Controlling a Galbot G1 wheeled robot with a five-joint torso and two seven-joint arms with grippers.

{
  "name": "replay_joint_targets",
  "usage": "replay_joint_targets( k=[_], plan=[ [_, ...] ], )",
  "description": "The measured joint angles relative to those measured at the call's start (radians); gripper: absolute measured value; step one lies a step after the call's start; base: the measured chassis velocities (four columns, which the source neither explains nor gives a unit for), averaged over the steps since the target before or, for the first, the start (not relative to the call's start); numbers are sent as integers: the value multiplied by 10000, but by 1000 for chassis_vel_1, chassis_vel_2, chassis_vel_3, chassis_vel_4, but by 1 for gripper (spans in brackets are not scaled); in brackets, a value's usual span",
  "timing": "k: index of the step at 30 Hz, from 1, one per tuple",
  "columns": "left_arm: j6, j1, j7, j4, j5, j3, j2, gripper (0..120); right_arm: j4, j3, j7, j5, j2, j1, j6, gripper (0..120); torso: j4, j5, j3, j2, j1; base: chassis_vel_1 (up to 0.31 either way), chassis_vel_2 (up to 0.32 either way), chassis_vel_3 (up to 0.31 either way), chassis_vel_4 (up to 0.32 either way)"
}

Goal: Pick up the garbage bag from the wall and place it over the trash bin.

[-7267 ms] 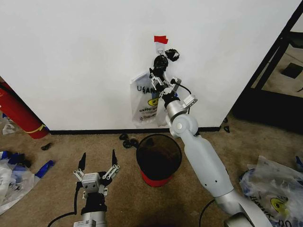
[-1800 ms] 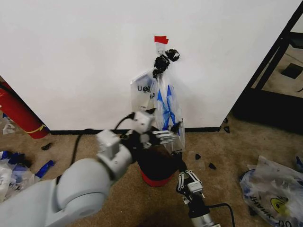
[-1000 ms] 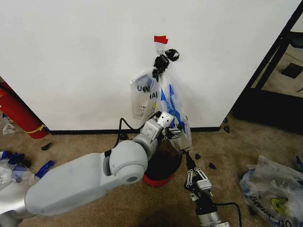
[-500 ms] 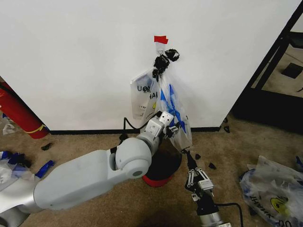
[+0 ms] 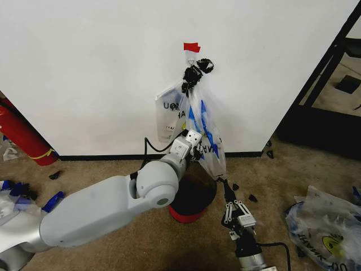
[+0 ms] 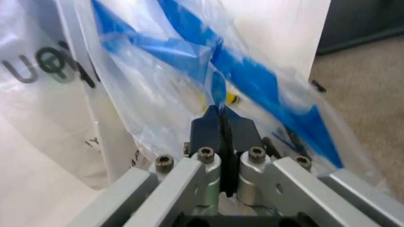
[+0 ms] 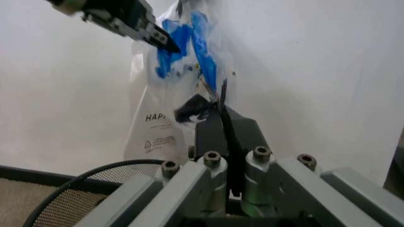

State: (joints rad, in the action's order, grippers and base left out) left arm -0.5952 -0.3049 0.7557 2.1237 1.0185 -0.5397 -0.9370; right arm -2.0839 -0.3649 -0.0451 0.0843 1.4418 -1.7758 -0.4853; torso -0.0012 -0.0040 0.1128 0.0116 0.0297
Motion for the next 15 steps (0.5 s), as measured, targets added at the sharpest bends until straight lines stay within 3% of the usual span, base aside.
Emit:
replay_joint_targets(
  k=[5,8,10,15],
  plan=[
    [93,-302,-69,425,-37,333,283,0,-131,-161,-40,87,-56,-143,91,0,1,0,0,0,0,0,0,0,0],
    [150,-569,-89,710,-60,593,414,0,-283,-297,-43,182,-157,-353,124,7,2,0,0,0,0,0,0,0,0],
    [200,-940,-163,1181,-216,876,539,0,-729,-533,-34,267,-453,-740,160,25,0,-1,-1,0,0,0,0,0,0],
    [237,-1218,-268,1274,-515,903,536,0,-1300,-783,141,-191,-929,-784,558,41,1,-1,-1,0,0,0,0,0,0]
  ],
)
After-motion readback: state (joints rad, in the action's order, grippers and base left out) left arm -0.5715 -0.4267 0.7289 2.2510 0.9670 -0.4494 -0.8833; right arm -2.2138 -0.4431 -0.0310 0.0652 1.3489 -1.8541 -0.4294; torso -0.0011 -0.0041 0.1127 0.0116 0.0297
